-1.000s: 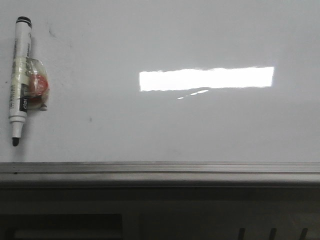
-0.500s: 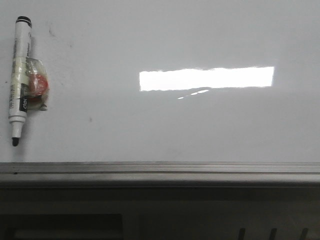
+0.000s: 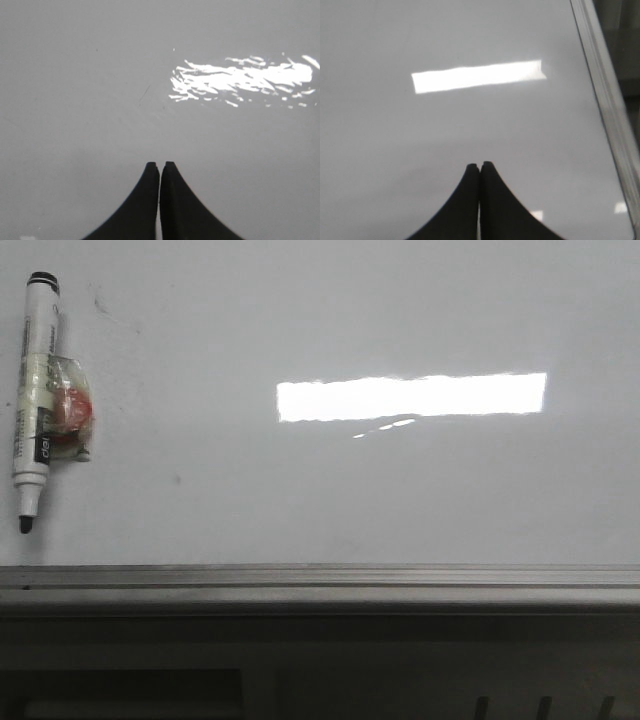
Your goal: Write number 3 on whiteboard
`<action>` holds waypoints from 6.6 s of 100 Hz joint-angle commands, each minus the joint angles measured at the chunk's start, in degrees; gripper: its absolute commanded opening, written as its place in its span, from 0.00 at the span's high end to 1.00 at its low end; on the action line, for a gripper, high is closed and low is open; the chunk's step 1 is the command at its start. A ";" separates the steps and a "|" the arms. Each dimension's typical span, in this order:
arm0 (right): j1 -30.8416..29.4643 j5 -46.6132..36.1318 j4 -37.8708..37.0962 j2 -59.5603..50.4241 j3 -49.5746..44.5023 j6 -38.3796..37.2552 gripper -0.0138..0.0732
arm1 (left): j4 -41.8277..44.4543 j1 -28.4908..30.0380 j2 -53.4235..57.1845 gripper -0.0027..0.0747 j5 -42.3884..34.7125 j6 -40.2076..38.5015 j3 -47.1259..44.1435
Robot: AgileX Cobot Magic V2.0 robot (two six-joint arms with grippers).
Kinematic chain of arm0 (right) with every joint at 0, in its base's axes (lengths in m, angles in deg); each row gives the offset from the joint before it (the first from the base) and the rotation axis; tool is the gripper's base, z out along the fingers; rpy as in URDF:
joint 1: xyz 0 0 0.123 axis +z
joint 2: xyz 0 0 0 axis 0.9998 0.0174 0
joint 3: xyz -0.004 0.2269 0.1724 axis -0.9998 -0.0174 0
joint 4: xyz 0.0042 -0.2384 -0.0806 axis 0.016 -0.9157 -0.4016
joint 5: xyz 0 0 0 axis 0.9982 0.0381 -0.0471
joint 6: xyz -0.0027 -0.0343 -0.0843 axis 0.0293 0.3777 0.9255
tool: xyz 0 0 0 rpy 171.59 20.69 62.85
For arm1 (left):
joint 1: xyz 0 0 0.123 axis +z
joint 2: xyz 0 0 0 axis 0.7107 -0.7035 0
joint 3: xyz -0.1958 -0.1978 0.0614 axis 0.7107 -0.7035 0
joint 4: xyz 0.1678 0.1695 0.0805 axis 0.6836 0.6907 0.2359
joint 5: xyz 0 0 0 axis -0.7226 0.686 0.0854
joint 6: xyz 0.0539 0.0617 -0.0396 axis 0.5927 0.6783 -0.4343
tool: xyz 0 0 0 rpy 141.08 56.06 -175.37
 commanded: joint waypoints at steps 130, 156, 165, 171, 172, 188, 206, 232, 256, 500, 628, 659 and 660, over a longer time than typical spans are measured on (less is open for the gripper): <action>0.14 16.90 9.39 11.59 17.55 1.32 0.92 | -0.12 -8.24 -20.01 0.50 -7.84 -0.58 14.71; 0.14 16.86 9.39 11.59 17.55 1.32 0.92 | -2.68 -27.92 -20.01 0.50 -5.18 -0.58 15.27; 0.14 16.23 9.39 11.59 17.55 1.32 0.92 | -2.68 -33.42 -20.01 0.50 -4.53 -0.58 15.27; 0.14 15.85 9.39 11.59 17.55 1.32 0.92 | -2.68 -37.15 -20.01 0.50 -3.84 -0.58 15.27; 0.14 15.85 9.39 11.59 17.55 1.32 0.92 | -2.68 -37.87 -20.01 0.50 -3.88 -0.58 15.27; 0.14 15.85 9.39 11.59 17.55 1.32 0.92 | -10.76 -42.04 -22.95 0.50 -5.39 -0.69 15.27; 0.14 15.70 9.39 11.59 17.55 1.32 0.92 | -15.10 -43.28 -29.91 0.50 -9.16 -0.69 15.27; 0.14 15.59 9.39 11.59 17.55 1.32 0.92 | -17.51 -43.36 -37.26 0.50 -17.21 -1.19 15.27; 0.14 15.46 9.39 11.59 17.55 1.32 0.92 | -19.89 -43.36 -43.43 0.50 -19.65 -1.19 15.27; 58.94 8.16 10.16 54.51 40.95 14.92 0.43 | 27.07 -49.97 -53.10 0.99 -18.03 3.29 19.87; 64.69 3.82 10.16 64.64 46.37 14.92 0.92 | 31.33 -49.97 -53.04 0.87 -20.65 3.29 19.87; 62.01 9.61 9.21 63.57 51.08 15.06 0.92 | 27.31 -46.05 -48.85 0.52 -11.12 3.29 19.87; 61.54 10.59 9.21 63.57 51.78 15.06 0.92 | 27.16 -45.78 -48.62 0.52 -11.12 3.29 19.87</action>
